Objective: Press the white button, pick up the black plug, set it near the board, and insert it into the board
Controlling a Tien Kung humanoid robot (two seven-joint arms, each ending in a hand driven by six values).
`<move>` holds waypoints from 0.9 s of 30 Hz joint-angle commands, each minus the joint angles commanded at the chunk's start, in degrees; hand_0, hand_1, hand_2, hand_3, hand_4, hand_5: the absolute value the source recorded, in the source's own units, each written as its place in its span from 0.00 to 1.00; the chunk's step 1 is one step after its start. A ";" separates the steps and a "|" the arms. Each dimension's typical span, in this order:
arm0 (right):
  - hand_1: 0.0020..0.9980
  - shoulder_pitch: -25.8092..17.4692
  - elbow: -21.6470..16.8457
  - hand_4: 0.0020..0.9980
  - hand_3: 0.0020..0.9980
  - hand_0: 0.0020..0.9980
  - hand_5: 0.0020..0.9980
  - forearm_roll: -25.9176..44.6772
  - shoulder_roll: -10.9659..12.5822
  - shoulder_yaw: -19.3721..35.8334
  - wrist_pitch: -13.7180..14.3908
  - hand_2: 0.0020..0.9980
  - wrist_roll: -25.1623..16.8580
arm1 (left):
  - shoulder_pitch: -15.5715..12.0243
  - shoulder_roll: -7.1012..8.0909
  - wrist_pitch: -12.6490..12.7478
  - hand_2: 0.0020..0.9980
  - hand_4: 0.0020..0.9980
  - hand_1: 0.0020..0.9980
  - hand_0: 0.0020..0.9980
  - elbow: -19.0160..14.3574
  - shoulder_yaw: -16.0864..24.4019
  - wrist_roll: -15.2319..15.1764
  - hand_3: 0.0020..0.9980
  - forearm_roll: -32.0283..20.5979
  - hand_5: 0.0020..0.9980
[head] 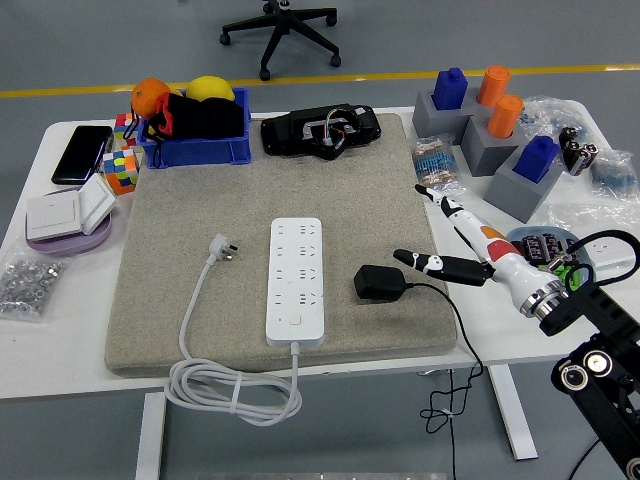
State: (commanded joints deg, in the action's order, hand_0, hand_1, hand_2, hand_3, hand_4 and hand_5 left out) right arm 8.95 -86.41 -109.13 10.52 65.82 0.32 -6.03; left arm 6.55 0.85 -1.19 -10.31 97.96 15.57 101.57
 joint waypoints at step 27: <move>0.00 7.68 -3.37 0.68 0.65 0.00 0.17 10.30 -0.02 -22.28 1.75 0.08 -1.18 | 0.39 0.01 0.07 0.50 0.57 0.50 0.47 0.00 -0.72 -0.12 0.59 -0.96 0.27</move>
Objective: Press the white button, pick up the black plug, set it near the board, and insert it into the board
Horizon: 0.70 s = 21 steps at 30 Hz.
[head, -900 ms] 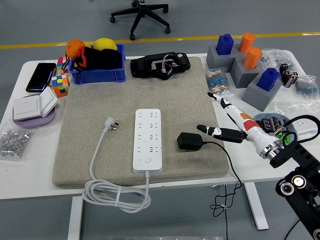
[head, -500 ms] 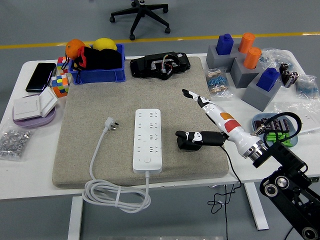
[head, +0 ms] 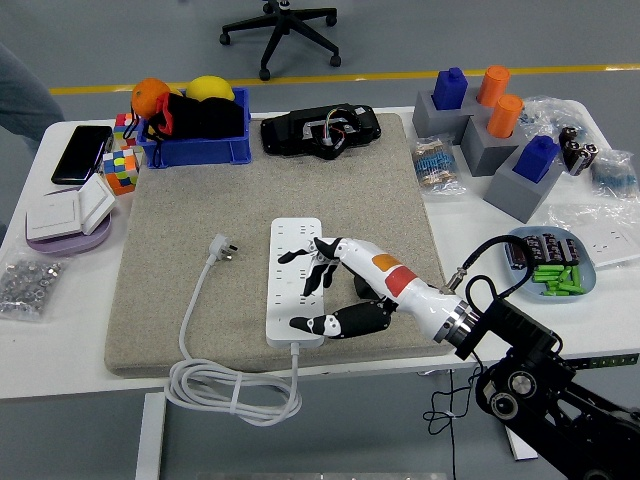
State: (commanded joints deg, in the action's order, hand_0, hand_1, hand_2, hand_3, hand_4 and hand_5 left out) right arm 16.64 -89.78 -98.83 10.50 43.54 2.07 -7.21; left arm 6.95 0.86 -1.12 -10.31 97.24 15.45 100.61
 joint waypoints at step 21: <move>0.00 4.15 -0.79 0.38 0.67 0.00 0.03 -10.29 -0.96 -6.03 -6.09 0.11 21.73 | -0.11 0.10 -0.06 0.50 0.57 0.50 0.47 0.00 -0.02 0.10 0.59 0.38 0.28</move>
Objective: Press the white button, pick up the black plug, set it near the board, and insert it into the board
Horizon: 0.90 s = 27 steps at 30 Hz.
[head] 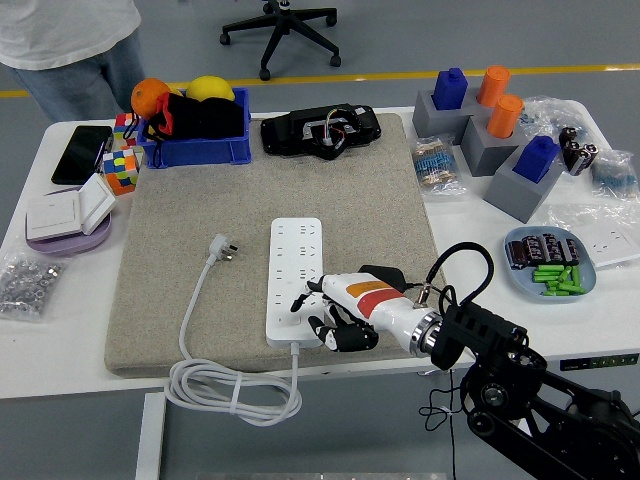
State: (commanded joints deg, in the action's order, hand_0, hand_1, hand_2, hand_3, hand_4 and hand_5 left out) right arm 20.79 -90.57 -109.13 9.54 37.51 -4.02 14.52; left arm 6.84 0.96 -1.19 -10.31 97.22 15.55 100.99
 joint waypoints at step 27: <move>0.00 5.51 5.94 0.25 0.67 0.00 0.00 -2.00 -1.43 -6.63 2.58 0.11 -1.59 | -0.06 0.04 -0.11 0.50 0.56 0.50 0.47 0.00 -0.02 0.13 0.59 0.25 0.28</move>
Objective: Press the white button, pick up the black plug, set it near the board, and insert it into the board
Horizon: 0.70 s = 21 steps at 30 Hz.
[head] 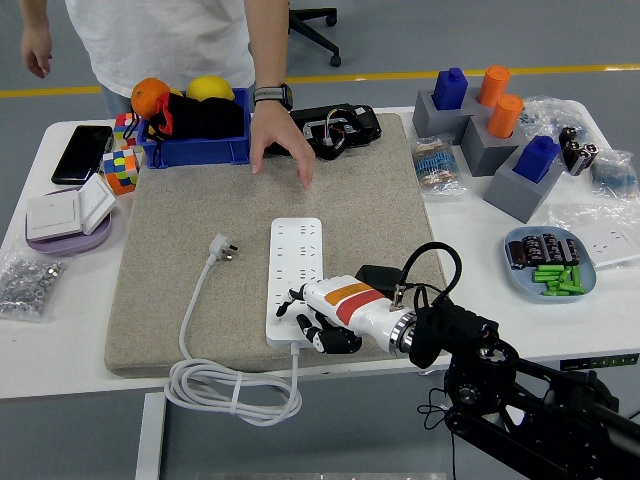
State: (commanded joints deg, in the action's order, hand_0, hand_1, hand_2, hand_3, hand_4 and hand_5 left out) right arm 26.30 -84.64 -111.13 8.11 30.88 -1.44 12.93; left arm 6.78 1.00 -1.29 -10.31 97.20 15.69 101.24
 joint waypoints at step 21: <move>0.00 0.55 4.02 0.25 0.65 0.00 0.00 -0.42 0.81 -1.89 0.43 0.11 -3.16 | 0.11 -0.10 -0.03 0.50 0.56 0.50 0.47 0.00 -0.08 0.01 0.59 -0.27 0.27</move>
State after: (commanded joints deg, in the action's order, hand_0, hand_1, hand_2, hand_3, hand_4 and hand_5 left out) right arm 26.85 -80.62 -111.55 8.92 28.99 -1.01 9.78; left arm 6.88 0.90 -1.32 -10.31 97.12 15.70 100.97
